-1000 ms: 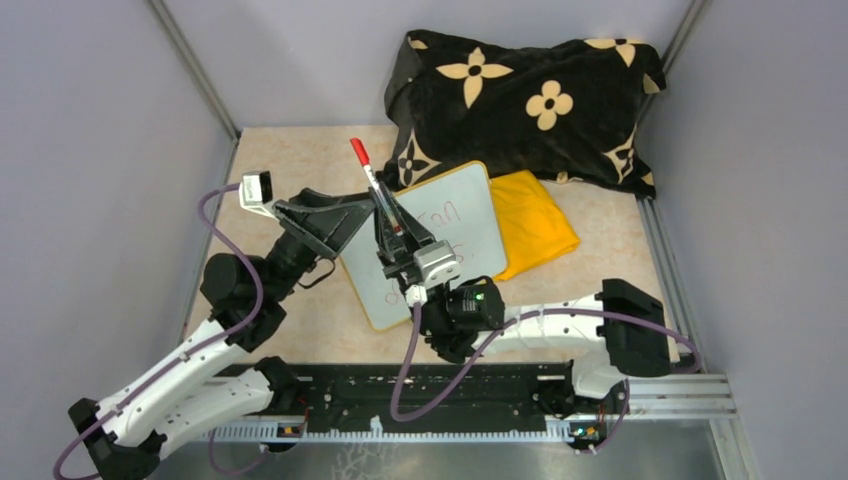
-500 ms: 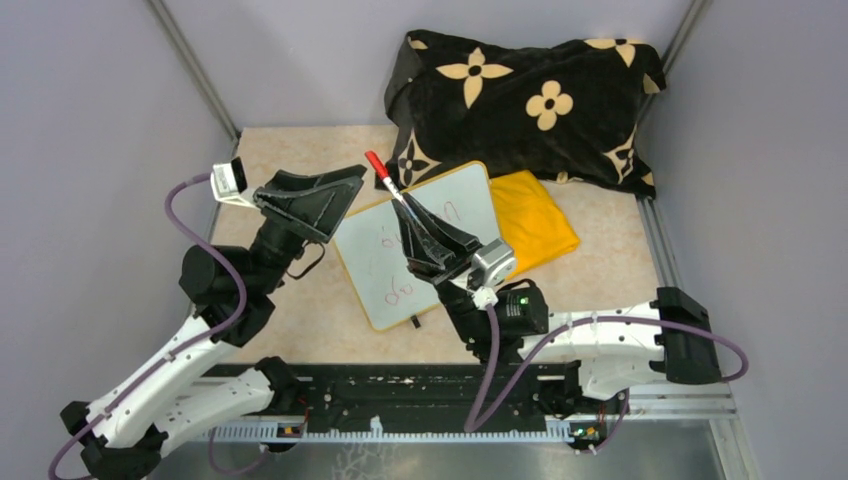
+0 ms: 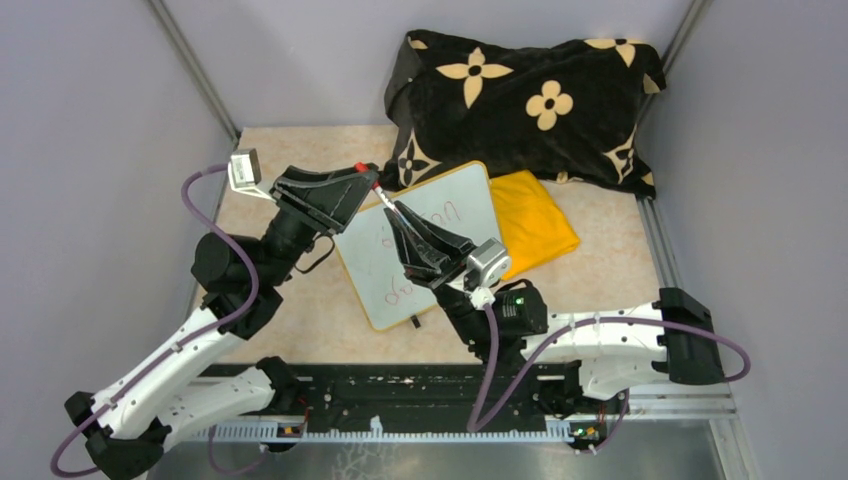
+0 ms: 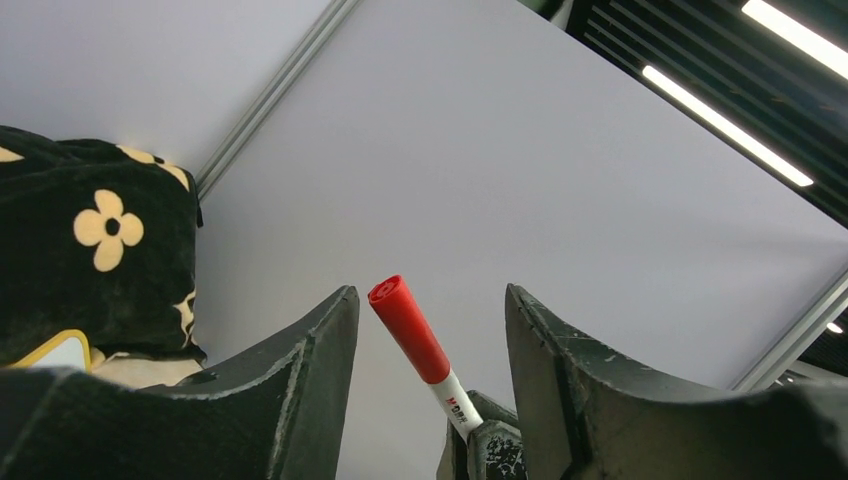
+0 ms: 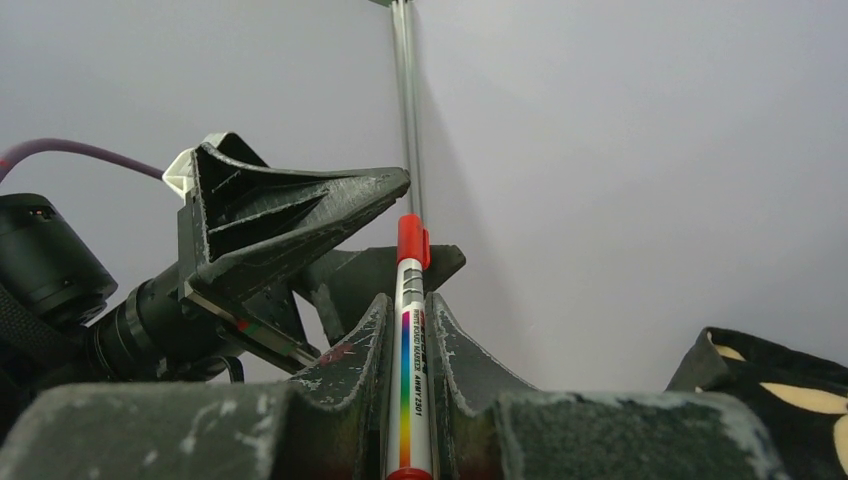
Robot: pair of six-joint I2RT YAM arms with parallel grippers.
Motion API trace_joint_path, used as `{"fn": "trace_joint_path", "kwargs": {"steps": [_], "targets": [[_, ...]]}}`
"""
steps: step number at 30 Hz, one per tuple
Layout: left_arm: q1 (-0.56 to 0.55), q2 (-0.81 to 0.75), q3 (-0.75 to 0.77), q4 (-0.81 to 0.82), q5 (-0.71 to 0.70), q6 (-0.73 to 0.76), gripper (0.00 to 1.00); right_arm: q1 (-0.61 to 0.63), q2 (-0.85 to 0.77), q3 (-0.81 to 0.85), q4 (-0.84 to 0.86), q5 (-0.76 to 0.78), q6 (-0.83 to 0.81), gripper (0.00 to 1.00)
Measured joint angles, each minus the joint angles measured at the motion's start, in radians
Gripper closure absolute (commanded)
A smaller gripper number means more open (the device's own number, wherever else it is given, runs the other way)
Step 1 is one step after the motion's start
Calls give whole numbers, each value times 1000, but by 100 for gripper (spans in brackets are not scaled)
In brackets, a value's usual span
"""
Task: Write a sentence on the whiteboard
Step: Close the whiteboard marker at the center of the board.
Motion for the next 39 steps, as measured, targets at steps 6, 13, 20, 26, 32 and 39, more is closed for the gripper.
{"fn": "trace_joint_path", "kwargs": {"steps": [6,13,20,26,32,39], "targets": [[0,0,0,0,0,0,50,0,-6,0,-2,1,0,100],[0,-8,0,-4,-6,0,60,0,-7,0,-1,0,0,100],[0,-7,0,-10,-11,-2,84,0,-7,0,3,-4,0,100],[-2,-4,0,19,10,-49,100,0,-8,-14,-14,-2,-4,100],[4,34,0,64,50,-113,100,1,3,-14,31,13,-50,100],[22,84,-46,168,64,-220,100,7,65,-13,154,79,-151,100]]}}
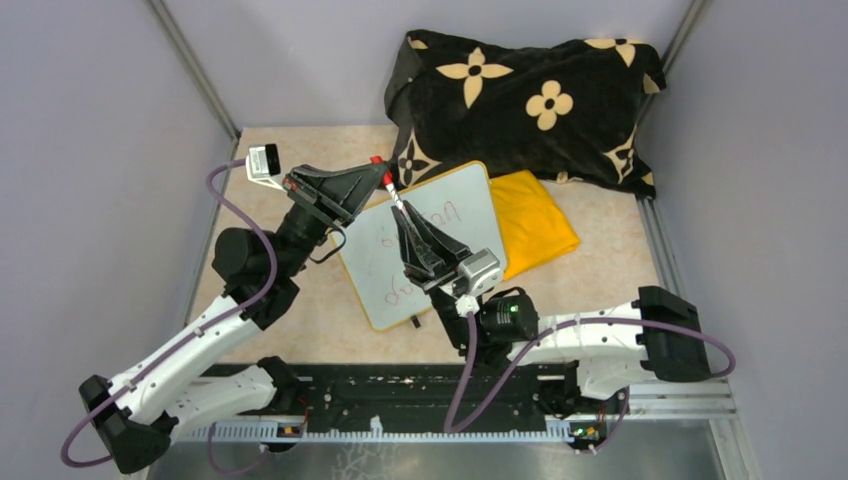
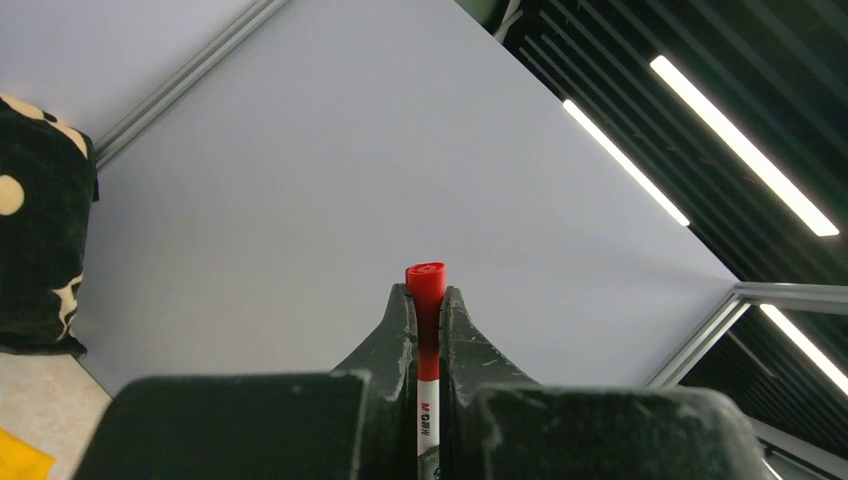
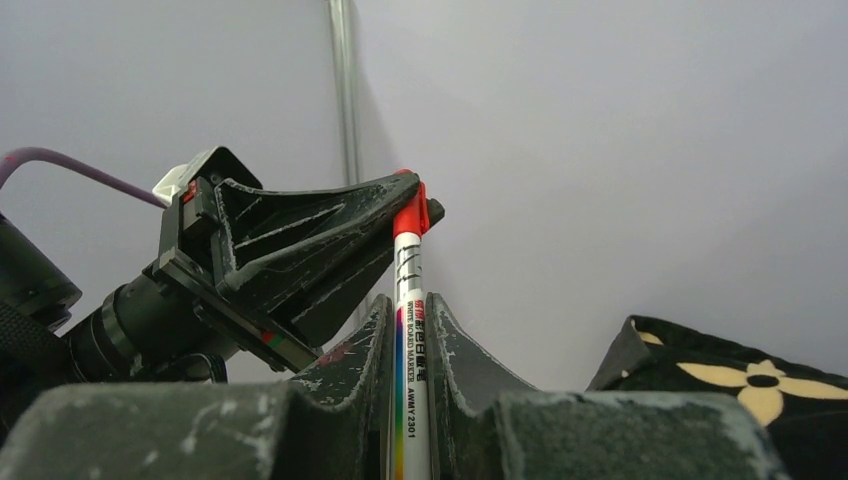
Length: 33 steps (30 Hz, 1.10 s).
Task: Write a sentence on the whiteboard
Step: Close the whiteboard marker at the center of the board.
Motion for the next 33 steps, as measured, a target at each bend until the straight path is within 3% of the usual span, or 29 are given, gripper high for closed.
{"fn": "trace_joint_path", "kwargs": {"steps": [26,33], "targets": [[6,3,-82,147,-117,-77,100,-23,110,108,19,34,8,100],[-6,-72,-112,99,-182,-37,78,-23,107,106,-35,5,25,100]]}}
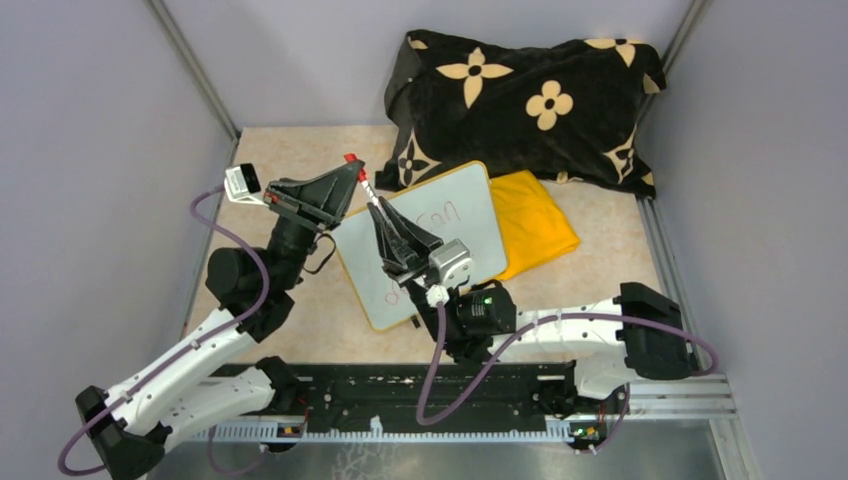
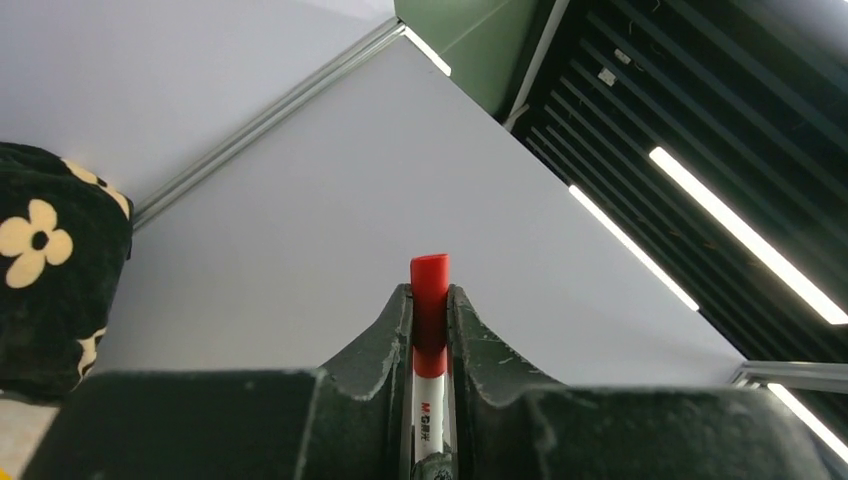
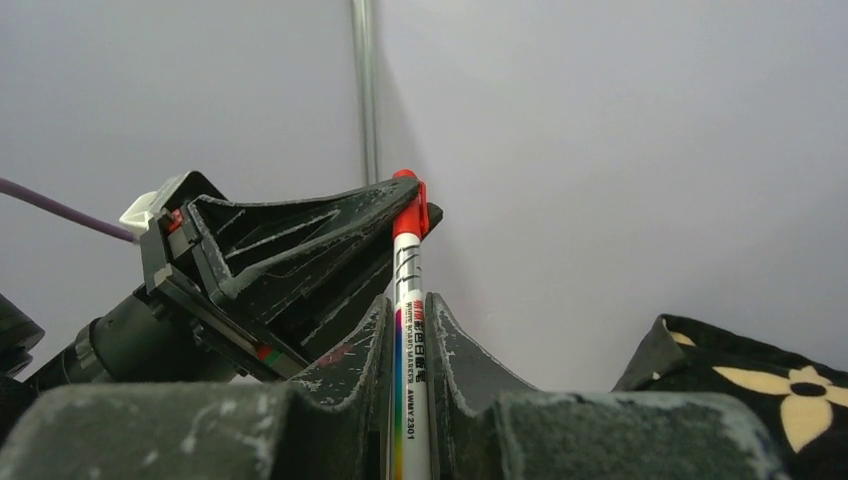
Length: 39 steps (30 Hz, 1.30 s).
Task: Write a sentence on the whiteboard
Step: Close the whiteboard marker at the center of the board.
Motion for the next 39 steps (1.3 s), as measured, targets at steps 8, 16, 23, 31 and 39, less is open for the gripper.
{"fn": "trace_joint_path", "kwargs": {"steps": [8,16,23,31,39], "targets": [[-61,-29,-14,-124,86,58,47,-55,-34,-1,-26,-18,20,100],[-63,-57,-15,-196,89,102,34,-60,-95,-26,-40,-29,45,100],[-63,-72,19,-235,62,188,30,-55,-153,-72,-119,-53,94,100],[-63,-56,106,-251,60,268,34,-47,-172,-81,-202,-91,158,100],[-63,-7,123,-290,77,283,44,-42,-172,-81,-233,-99,178,100]]}}
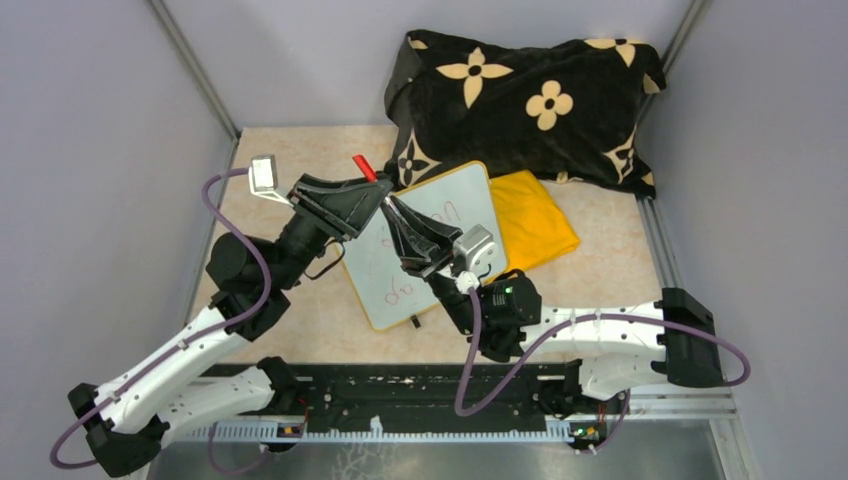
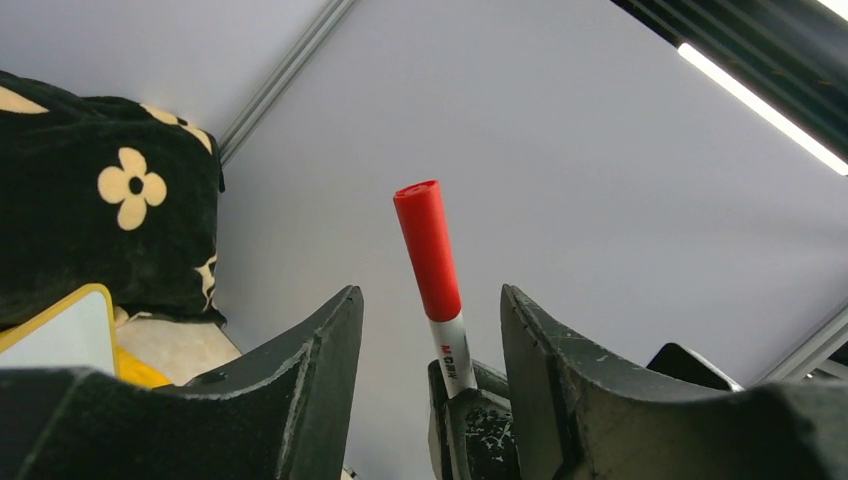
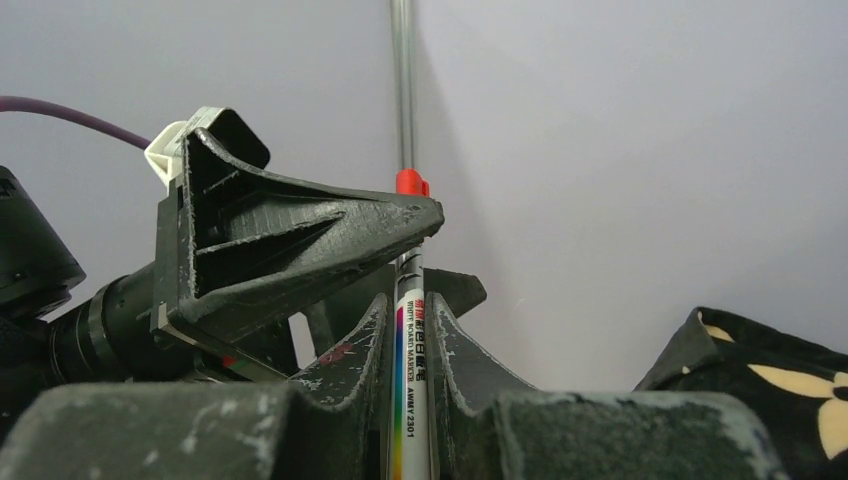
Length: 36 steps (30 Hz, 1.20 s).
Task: Write a sentence on the whiteboard
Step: Close the whiteboard marker at the center of the board.
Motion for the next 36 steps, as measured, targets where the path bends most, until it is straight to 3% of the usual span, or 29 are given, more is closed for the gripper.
{"fn": "trace_joint_path", "kwargs": {"steps": [8,13,20,28,31,36], "targets": [[0,6,0,-8,5,-1,61,0,0,0,-4,0,0,100],[0,2,0,-7,8,-7,99,0,0,-12,-7,5,0,100],[-5,-4,-2,-23,11,-8,100,0,-14,-32,-27,6,18,98],[-6,-12,-3,-39,-10,8,100,2,-66,-31,-175,6,67,50],[-6,-21,-3,-40,-22,22,100,2,-86,-29,-259,13,87,44],[-6,-50,-3,-76,-45,72,100,4,-160,-12,-512,20,158,42]]}}
